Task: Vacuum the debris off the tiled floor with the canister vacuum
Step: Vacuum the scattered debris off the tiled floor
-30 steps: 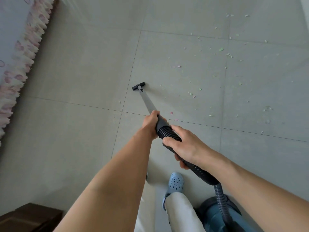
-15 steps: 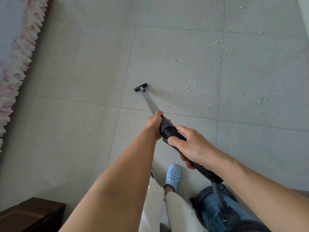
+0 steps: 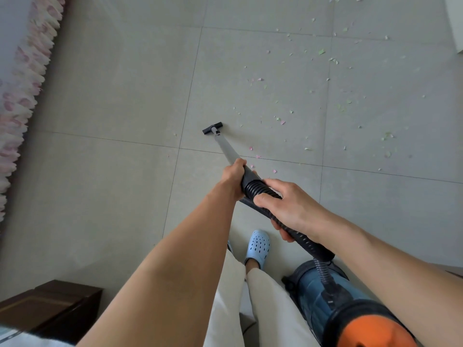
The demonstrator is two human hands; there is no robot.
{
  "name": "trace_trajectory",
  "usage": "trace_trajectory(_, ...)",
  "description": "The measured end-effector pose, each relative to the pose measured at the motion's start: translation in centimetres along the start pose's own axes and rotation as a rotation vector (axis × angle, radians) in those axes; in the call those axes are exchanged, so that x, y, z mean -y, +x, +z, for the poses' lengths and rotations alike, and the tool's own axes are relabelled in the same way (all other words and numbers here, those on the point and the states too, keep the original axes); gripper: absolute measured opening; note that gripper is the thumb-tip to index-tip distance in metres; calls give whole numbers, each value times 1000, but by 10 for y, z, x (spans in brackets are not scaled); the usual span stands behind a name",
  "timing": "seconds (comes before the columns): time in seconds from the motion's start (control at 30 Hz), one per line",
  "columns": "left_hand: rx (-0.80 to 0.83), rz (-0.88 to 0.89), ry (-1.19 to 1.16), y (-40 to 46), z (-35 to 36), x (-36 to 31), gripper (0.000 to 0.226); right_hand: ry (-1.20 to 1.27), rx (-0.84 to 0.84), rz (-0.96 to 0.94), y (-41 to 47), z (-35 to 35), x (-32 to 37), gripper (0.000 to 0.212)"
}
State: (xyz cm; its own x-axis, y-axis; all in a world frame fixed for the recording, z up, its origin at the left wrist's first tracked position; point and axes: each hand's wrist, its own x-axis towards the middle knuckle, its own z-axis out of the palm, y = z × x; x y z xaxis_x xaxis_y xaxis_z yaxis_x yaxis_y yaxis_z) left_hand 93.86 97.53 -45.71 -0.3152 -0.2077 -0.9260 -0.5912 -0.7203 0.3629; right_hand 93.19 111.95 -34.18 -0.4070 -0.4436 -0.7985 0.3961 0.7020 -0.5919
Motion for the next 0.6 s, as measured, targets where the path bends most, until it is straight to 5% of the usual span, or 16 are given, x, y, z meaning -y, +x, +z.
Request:
trace_trajectory(0.33,17,-13,-20,-16,-6,23,21,-16,12,26,-19,7,-15,40)
trace_trajectory(0.6,15,-2,-34,-6,-36,15,25,-76,35,-40,-6,32,-7,27)
